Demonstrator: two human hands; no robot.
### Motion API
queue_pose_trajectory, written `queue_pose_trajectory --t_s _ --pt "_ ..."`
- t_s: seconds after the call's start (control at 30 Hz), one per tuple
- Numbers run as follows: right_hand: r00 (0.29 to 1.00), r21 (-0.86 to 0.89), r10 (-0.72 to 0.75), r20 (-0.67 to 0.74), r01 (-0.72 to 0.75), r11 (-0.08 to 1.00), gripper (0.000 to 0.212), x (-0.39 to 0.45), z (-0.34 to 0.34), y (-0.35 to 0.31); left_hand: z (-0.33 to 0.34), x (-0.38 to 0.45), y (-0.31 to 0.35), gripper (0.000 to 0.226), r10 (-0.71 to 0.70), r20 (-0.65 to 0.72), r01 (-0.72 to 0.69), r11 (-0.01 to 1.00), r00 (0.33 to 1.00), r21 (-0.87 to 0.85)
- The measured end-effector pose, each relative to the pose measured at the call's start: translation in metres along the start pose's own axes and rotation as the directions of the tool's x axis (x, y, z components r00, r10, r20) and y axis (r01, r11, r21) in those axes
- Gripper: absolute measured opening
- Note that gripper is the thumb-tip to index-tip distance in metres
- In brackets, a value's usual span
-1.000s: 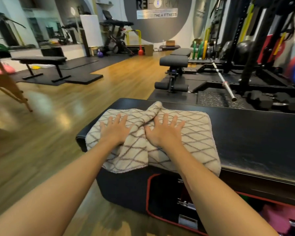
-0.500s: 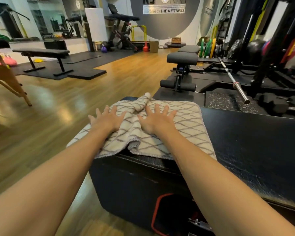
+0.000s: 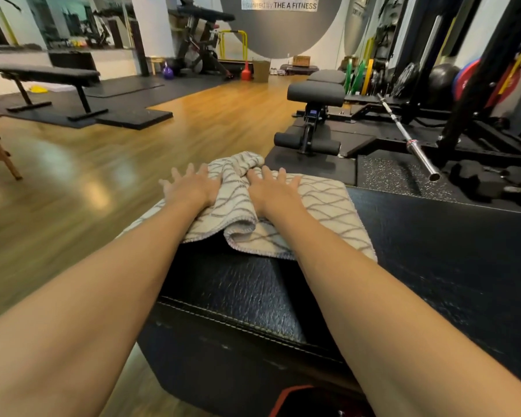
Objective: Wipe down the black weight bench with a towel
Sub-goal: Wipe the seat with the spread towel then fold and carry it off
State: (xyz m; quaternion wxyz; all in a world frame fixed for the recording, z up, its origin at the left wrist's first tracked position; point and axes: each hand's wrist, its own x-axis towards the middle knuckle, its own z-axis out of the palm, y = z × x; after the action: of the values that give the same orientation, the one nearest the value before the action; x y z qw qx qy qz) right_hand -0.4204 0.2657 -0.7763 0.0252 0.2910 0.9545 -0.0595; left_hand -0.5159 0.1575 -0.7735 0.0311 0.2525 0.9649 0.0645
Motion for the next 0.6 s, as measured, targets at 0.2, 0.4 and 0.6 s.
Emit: queue_pose_trajectory --t_s 0.2,0.4,0.6 --pt "1.000 0.011 -0.028 -0.008 0.028 1.000 0.067 -0.026 -0.003 0.005 -0.004 -0.026 0.002 0.061 0.036 -0.014 -0.036 0.999 0.999 0.016" --pt "0.999 0.047 -0.043 0.011 0.043 0.998 0.068 -0.092 -0.008 0.028 0.000 -0.067 0.008 0.060 0.054 0.009 -0.054 0.997 0.998 0.063" --pt "1.000 0.102 0.014 0.016 -0.015 0.995 0.079 -0.151 -0.010 0.079 0.002 -0.110 0.033 0.071 0.079 0.045 -0.080 0.996 0.996 0.026"
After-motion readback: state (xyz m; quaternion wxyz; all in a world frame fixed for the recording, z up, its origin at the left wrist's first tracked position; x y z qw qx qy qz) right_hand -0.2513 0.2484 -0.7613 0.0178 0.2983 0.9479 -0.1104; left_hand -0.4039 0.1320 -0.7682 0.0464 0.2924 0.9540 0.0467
